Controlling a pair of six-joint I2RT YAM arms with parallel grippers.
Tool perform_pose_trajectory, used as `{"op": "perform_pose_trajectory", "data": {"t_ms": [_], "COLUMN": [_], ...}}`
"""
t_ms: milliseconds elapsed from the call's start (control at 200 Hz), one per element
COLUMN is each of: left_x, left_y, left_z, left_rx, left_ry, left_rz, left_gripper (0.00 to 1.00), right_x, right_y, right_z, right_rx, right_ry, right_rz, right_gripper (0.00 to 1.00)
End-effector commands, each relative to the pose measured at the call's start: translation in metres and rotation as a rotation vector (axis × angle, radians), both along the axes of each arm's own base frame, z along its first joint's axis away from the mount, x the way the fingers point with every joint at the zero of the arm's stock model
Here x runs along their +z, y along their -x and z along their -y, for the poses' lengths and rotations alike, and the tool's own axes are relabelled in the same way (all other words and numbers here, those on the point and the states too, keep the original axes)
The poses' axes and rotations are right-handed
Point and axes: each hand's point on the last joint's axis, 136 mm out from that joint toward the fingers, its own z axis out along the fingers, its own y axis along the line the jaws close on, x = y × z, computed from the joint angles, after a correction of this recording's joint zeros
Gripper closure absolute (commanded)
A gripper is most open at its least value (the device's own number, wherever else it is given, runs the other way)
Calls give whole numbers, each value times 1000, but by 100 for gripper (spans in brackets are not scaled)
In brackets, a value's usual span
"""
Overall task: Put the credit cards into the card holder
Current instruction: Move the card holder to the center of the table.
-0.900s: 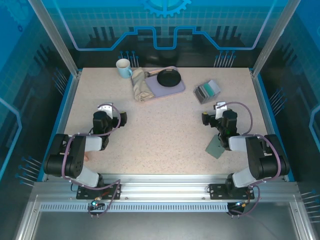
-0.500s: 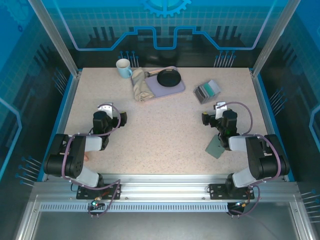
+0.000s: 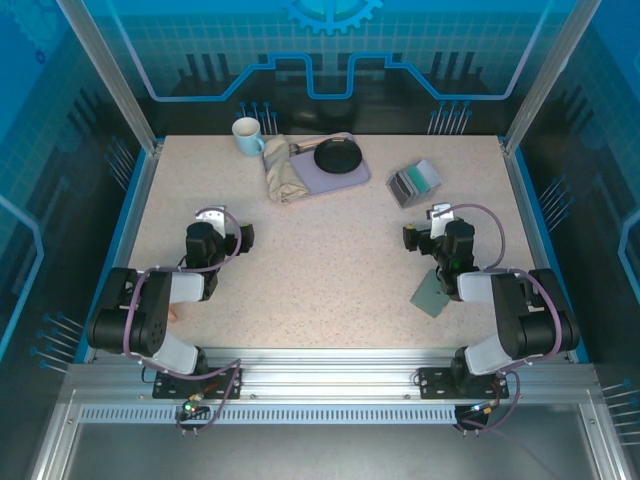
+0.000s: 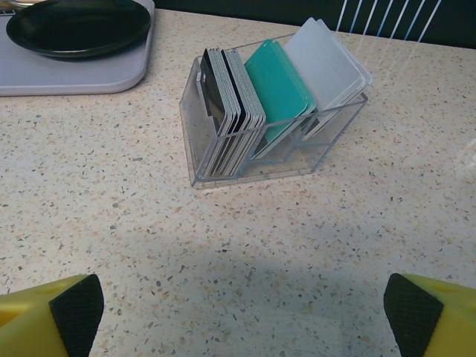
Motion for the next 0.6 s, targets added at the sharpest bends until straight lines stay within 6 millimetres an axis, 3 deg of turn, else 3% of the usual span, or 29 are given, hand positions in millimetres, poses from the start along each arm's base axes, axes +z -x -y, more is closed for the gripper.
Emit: {"op": "perform_pose_trajectory", "data": {"t_ms": [0,165,350,455,595], "left_x": [11,17,36,48,72], "left_y": [-6,0,10,22,39], "left_z": [0,6,1,3,4], "left_rx": [-19,-56,-23,-19,-9], "left_ry": [-9,-7,6,54,97], "left_rz": [32,66,73,45,107], "left_gripper": [1,1,1,1,1], "right_x": [8,10,31,40,48], "right_y": [-7,-5,5,16,37], "right_z": [6,0,1,17,16], "right_rx": [-13,7,-12,-127,-147], "right_ry": [-12,13,23,-43,-114], "right_rz": [21,27,70,-66,-144], "right_gripper": [0,0,0,0,0]}}
